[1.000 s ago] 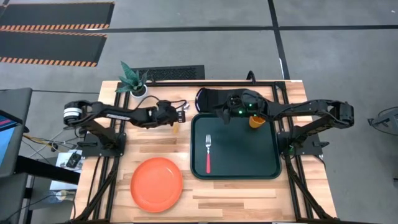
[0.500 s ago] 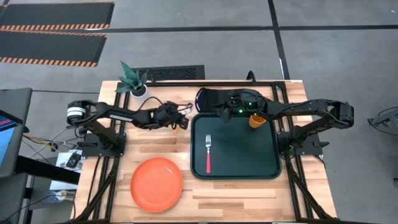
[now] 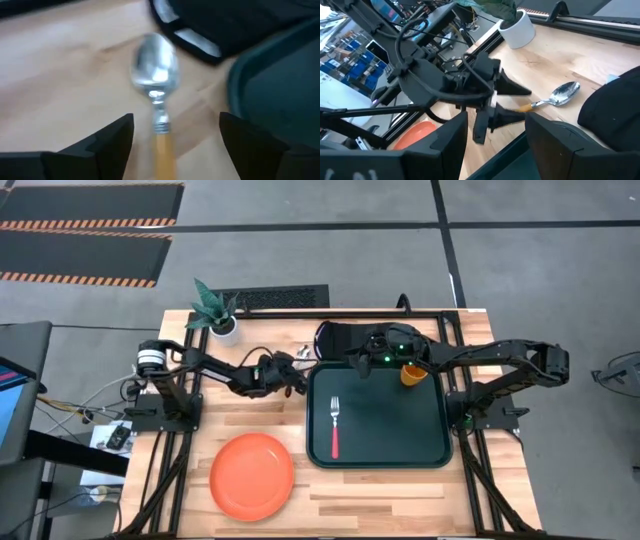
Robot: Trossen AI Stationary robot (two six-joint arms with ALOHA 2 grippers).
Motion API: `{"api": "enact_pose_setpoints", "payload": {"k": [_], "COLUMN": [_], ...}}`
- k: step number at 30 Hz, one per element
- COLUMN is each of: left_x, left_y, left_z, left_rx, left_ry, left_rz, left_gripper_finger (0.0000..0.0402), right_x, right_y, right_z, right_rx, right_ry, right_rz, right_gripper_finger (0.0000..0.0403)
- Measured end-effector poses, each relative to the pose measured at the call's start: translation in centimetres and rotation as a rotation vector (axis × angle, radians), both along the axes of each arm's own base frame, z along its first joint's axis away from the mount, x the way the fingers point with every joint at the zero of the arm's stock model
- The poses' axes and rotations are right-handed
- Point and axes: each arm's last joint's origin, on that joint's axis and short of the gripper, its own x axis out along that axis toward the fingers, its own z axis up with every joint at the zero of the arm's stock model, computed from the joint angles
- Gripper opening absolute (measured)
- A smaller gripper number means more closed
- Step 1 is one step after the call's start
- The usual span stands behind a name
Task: Pick and place plate/cup/fork/spoon on tray
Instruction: Put the yellow spoon to the left of the pink fork on the green serving tray
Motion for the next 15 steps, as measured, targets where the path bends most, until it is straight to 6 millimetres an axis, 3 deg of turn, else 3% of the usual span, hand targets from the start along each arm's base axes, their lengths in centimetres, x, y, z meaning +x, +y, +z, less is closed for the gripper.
{"api": "enact_pose_setpoints", "payload": {"k": [6,10,14,15], "left_x": [0.1,-0.2,-0.3,-0.3], "left_y": [0.0,-0.1,-0.1,-0.1], "left_z": [-2.4,-3.2,-3.2,-3.2], "left_rx": [-0.038,-0.055,-0.064,-0.066], "left_ry": [0.059,0.08,0.091,0.09], "left_rz": [0.014,0.068,0.068,0.068], "left_gripper_finger": [0.0228,0.0145,0.0037,0.0033], "right_x": [0.0,0.0,0.0,0.0], "right_y": [0.0,0.0,0.0,0.0], "right_z": [-0.1,-0.1,-0.2,-0.2], "right_rx": [0.004,0.006,0.014,0.014], "right_ry": [0.012,0.013,0.018,0.017], "right_rz": [0.0,0.0,-0.002,-0.002], "right_gripper_finger": [0.0224,0.0224,0.0224,0.0224]}}
